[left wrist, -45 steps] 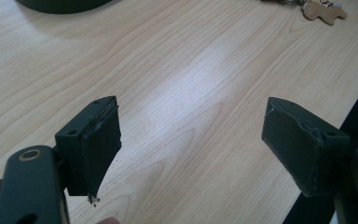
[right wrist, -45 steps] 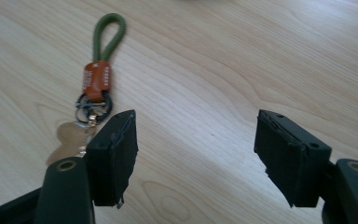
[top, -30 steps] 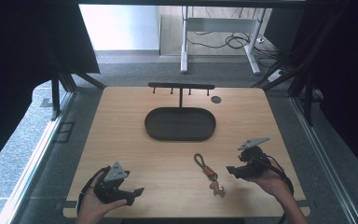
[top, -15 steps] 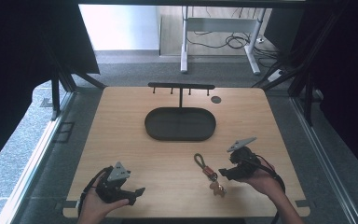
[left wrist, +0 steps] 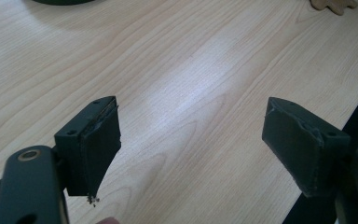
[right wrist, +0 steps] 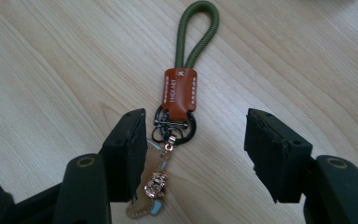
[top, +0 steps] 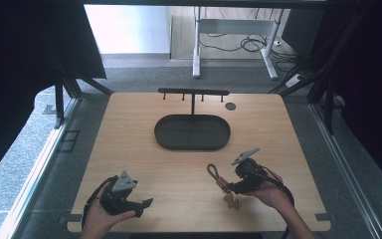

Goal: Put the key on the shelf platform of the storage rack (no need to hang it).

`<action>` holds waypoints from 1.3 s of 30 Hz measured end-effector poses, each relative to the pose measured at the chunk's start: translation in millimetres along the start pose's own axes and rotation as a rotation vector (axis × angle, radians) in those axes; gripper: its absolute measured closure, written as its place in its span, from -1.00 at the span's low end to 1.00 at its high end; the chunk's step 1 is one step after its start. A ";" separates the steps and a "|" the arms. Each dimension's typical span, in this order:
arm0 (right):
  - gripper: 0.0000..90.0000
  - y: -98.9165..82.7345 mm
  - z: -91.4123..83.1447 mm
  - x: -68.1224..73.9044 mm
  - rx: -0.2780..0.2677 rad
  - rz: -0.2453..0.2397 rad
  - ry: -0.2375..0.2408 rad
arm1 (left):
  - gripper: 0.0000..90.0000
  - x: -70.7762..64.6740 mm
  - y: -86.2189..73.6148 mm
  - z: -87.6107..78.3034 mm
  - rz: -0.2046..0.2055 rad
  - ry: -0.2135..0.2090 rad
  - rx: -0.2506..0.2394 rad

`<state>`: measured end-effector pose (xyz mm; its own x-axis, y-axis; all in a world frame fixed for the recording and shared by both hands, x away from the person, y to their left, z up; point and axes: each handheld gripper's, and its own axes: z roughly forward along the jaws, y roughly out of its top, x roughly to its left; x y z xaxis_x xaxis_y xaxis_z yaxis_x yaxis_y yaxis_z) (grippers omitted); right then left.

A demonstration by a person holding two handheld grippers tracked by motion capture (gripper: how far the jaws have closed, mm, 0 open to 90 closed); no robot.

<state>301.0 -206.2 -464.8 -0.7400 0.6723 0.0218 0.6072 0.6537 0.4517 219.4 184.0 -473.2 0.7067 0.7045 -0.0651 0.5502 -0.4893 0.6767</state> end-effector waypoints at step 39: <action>0.11 17.5 50.7 13.0 0.116 -0.056 -0.014 | -0.56 -0.2 1.7 -0.5 0.020 -0.004 0.003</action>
<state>316.6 -168.4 -501.8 -0.7701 0.6378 -0.0132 0.5951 0.7256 0.3455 220.0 183.3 -471.6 0.7191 0.6928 -0.0544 0.5376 -0.5049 0.6753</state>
